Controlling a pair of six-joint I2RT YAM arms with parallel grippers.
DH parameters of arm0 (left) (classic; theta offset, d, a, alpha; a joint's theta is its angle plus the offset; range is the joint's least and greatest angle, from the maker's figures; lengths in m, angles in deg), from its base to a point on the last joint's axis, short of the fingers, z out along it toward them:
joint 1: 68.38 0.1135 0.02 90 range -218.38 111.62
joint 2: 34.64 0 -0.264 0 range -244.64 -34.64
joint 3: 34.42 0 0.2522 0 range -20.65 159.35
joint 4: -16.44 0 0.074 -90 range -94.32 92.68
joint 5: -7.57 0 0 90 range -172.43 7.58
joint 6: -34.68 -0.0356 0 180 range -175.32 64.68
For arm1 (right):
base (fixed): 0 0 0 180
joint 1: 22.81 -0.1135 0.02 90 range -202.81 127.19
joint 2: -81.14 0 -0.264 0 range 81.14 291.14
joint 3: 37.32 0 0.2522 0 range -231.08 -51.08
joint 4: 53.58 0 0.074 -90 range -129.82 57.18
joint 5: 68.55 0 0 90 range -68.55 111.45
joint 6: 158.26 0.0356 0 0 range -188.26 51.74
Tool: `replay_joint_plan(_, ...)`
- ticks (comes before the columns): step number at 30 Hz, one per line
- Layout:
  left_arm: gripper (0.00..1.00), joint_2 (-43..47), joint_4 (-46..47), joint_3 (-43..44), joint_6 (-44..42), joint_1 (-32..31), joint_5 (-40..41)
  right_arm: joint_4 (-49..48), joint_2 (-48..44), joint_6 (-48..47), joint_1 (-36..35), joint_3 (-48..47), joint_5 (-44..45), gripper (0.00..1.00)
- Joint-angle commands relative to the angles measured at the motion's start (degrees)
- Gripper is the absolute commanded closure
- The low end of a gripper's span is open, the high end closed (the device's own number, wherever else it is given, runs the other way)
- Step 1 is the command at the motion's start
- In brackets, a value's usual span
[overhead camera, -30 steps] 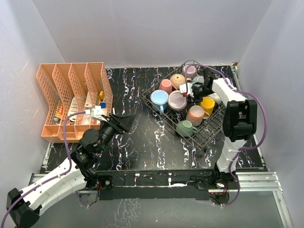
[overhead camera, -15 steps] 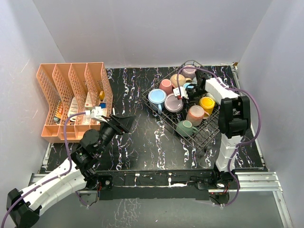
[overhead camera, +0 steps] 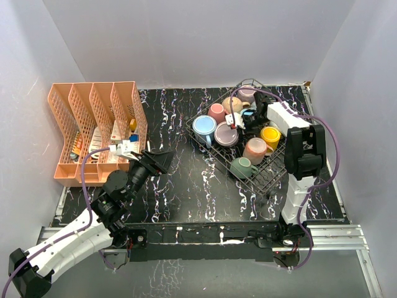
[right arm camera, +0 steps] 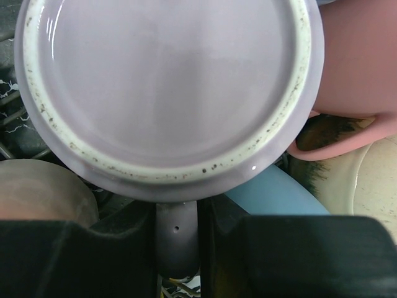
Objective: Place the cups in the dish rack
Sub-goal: Turn the cup upside down in the dish rack.
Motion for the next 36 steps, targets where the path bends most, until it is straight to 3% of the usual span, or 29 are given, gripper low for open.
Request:
replay_joint_plan(1, 0.3, 1.2, 0.0, -0.6, -0.8, -0.1, 0.8, -3.3, 0.9, 1.8, -1.1, -3.1, -3.6, 0.82)
replay_joint_plan(11, 0.3, 2.3, -1.0, -0.6, -0.7, -0.1, 0.9, 1.2, 1.3, 3.4, -1.1, -6.7, -2.8, 0.63)
replay_joint_plan(21, 0.3, 2.9, -1.3, -0.6, -0.4, -0.1, 0.9, 6.1, -0.8, 2.2, -1.0, -10.2, -3.2, 0.49)
replay_joint_plan(36, 0.35, 3.8, -2.7, -0.1, 0.0, -0.1, 1.3, 14.3, -3.4, -0.2, -0.1, -12.8, -2.3, 0.48)
